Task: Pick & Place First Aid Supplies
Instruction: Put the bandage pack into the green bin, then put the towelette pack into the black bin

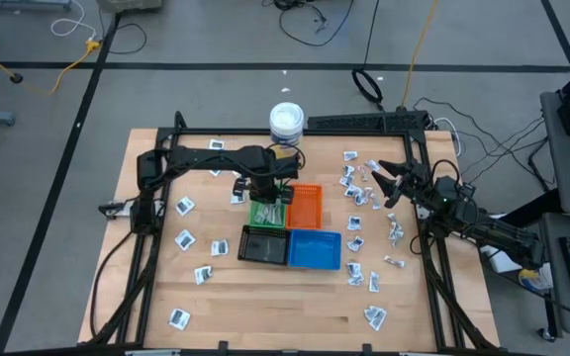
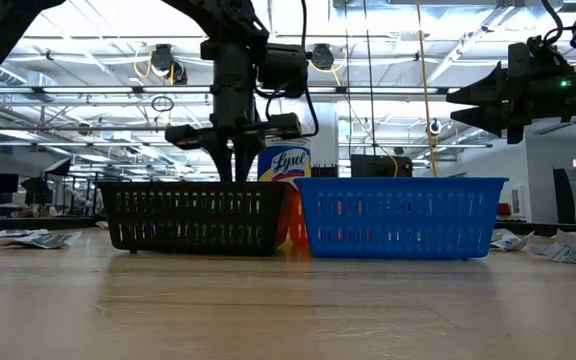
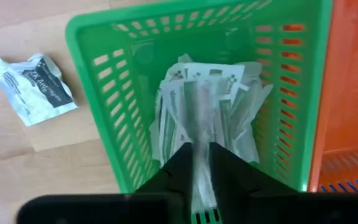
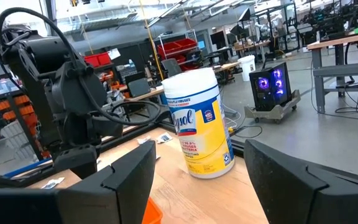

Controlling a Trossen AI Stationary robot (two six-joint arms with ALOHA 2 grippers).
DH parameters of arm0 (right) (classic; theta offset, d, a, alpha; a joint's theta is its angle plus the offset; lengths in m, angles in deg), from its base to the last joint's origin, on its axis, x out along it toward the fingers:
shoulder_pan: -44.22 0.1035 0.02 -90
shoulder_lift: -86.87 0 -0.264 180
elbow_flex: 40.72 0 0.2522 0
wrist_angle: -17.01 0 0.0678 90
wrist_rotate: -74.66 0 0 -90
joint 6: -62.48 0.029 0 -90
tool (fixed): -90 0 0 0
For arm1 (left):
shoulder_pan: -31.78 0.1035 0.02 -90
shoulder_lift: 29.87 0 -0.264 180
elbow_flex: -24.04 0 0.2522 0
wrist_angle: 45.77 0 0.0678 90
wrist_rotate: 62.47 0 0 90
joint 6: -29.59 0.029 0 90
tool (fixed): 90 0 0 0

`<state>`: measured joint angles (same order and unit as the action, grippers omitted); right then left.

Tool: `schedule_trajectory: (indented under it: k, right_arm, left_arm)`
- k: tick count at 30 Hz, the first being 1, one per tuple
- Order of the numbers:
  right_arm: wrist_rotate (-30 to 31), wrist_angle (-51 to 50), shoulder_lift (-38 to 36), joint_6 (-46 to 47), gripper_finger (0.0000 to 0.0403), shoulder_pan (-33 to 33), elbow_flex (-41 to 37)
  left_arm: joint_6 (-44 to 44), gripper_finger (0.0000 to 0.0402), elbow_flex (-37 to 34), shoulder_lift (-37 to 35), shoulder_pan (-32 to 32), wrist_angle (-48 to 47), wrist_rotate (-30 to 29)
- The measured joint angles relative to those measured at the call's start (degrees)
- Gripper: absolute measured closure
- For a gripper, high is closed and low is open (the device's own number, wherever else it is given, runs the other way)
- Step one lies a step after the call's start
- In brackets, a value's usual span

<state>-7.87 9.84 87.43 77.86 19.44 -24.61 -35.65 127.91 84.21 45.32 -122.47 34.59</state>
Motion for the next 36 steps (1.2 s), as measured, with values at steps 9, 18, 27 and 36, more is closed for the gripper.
schedule_trajectory:
  k: [9,18,27,36]
  right_arm:
    - [0.0,0.0,0.0,0.0,0.0160,0.0,0.0]
    - [0.0,0.0,0.0,0.0,0.0160,0.0,0.0]
    - [0.0,0.0,0.0,0.0,0.0160,0.0,0.0]
    - [0.0,0.0,0.0,0.0,0.0160,0.0,0.0]
  left_arm:
    - [8.1,0.0206,0.0,-0.8,0.3,0.4,1.2]
    - [31.2,0.0172,0.1,-5.6,0.3,-0.3,2.7]
    - [50.7,0.0172,-0.1,-7.4,-2.5,-4.3,3.4]
    - [44.0,0.0172,-15.8,-17.4,-12.2,-3.3,1.8]
